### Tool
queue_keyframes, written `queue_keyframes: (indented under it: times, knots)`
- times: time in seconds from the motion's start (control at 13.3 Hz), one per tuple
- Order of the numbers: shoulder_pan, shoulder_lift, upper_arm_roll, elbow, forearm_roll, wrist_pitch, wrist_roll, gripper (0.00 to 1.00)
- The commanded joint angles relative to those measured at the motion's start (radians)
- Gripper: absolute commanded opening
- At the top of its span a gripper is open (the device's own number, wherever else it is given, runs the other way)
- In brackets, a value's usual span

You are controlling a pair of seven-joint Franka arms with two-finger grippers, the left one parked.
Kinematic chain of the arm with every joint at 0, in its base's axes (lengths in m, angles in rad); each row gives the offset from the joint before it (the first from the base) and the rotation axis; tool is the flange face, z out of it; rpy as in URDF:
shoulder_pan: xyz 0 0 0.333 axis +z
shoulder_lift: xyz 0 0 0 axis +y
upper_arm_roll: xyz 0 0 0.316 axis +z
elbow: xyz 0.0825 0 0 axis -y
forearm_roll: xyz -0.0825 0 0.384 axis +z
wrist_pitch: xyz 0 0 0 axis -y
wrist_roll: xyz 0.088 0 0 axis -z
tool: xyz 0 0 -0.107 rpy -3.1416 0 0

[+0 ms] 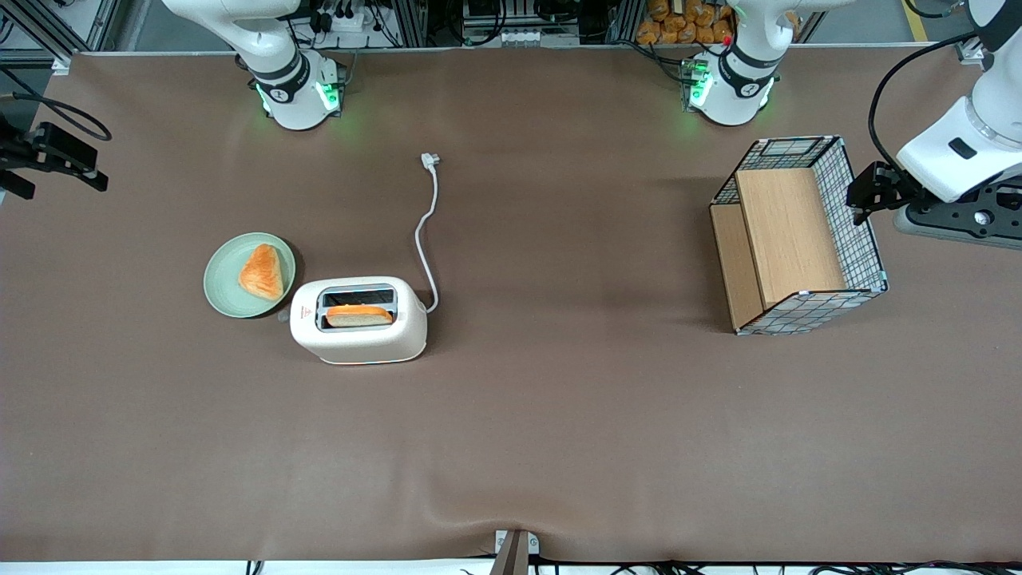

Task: Press toaster button with right arm
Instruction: 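Move the right gripper toward the side lever of the white toaster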

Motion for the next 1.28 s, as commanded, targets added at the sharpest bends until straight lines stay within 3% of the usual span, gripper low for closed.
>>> queue_keyframes:
  times: [0.0,0.3,0.38,0.45,0.83,1.2]
  knots:
    - [-0.002,0.025,0.018,-0.012,0.064,0.029,0.029,0.99]
    - [0.107,0.121,0.017,-0.036,0.081,0.084,0.107,0.31]
    - [0.108,0.138,0.017,-0.059,0.084,0.124,0.112,0.17]
    - [0.114,0.141,0.017,-0.089,0.09,0.165,0.117,0.09]
    - [0.116,0.146,0.017,-0.297,0.113,0.425,0.137,0.01]
    - [0.115,0.209,0.017,-0.378,0.19,0.583,0.151,0.0]
